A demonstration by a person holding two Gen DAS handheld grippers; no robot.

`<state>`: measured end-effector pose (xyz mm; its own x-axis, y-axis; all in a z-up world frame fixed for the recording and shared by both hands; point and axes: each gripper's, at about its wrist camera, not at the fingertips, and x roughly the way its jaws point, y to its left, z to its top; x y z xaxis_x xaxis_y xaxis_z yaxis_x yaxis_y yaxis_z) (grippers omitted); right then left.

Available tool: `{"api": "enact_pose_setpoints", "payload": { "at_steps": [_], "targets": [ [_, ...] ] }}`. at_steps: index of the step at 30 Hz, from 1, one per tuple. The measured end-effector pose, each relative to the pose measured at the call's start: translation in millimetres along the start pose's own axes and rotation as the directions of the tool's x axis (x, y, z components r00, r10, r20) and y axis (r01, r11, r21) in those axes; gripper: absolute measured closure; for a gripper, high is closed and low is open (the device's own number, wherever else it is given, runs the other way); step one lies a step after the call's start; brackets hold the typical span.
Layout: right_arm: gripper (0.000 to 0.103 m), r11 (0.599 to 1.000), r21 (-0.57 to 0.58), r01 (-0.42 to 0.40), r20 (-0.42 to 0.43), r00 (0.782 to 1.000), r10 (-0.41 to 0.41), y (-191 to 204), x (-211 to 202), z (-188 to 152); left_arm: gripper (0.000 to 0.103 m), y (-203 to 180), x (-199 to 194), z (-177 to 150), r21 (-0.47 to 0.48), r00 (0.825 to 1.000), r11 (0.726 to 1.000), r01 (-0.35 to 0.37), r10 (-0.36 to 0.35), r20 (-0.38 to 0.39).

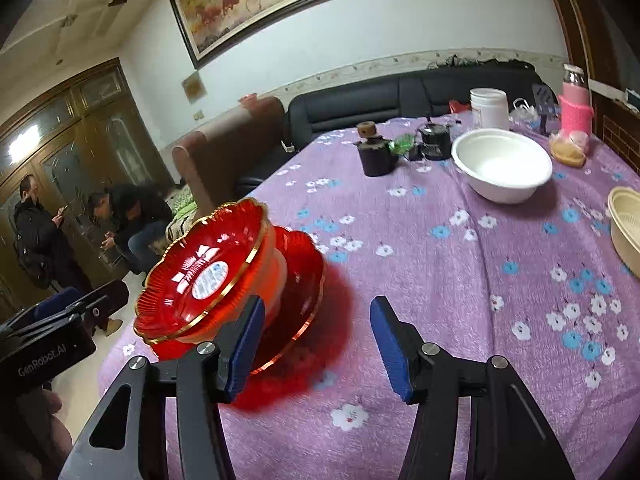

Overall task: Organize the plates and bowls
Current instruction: 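Carry the small red plate with both grippers into the beige bowl, open both, then grasp the small beige bowl rim with the right gripper while the left gripper grasps it too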

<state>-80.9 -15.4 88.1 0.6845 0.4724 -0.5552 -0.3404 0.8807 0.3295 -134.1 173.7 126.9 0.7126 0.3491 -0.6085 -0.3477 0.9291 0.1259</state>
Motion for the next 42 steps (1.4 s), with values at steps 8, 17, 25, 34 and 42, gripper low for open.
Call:
{"api": "enact_pose_setpoints", "payload": {
  "at_steps": [8, 17, 25, 34, 42],
  "targets": [
    [0.041, 0.999, 0.032, 0.017, -0.012, 1.0, -0.016, -21, -5, -7, 0.013, -23, -4, -4, 0.058, 1.0, 0.998, 0.026, -0.025, -0.008],
    [0.04, 0.998, 0.051, 0.029, -0.025, 0.999, -0.028, -33, -6, -11, 0.013, -39, -5, -9, 0.094, 0.999, 0.995, 0.039, -0.037, -0.022],
    [0.037, 0.996, 0.073, 0.05, -0.052, 0.998, -0.047, -44, -3, -14, 0.013, -48, -8, -14, 0.1, 0.994, 0.989, 0.105, -0.101, -0.035],
    [0.035, 0.99, 0.1, 0.1, -0.11, 0.99, -0.089, -81, 2, -3, 0.013, -56, -33, -13, 0.08, 0.971, 0.971, 0.223, -0.229, 0.065],
    [0.035, 0.952, 0.232, 0.201, -0.075, 0.979, -0.189, -146, -2, 29, 0.013, -78, -46, -17, 0.145, 0.95, 0.95, 0.276, -0.292, 0.109]
  ]
}}
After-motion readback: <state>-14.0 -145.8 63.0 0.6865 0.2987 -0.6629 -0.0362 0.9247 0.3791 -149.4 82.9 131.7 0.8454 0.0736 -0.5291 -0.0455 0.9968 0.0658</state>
